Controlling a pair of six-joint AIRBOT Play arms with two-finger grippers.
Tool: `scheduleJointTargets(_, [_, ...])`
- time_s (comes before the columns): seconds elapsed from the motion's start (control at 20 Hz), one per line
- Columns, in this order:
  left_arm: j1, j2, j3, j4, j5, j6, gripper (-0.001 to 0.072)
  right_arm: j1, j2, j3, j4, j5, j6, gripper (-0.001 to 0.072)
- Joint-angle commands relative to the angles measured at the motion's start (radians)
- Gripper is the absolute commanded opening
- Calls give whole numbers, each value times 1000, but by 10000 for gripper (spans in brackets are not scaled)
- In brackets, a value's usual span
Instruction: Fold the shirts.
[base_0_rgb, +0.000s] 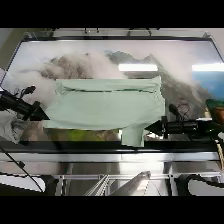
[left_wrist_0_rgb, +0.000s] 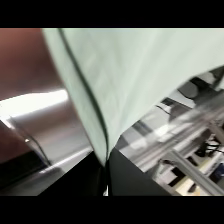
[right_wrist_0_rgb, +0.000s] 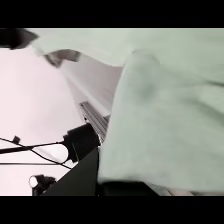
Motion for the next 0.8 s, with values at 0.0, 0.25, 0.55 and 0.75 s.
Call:
scheduleJointTargets(0.0, [88, 29, 45, -155, -84, -8, 29, -93, 64, 112, 89, 108, 6, 9])
scheduleJointTargets(0.25, [66, 23, 56, -188, -52, -3, 29, -42, 46, 331, 129, -54, 16, 10])
scheduleJointTargets(0.55, [-69, -162, 351, -186, 74, -66, 29, 61, -174, 596, 129, -239, -7, 10])
scheduleJointTargets(0.75, [-134, -338, 606, -177, 127, -119, 29, 68, -369, 716, 128, -295, -9, 10])
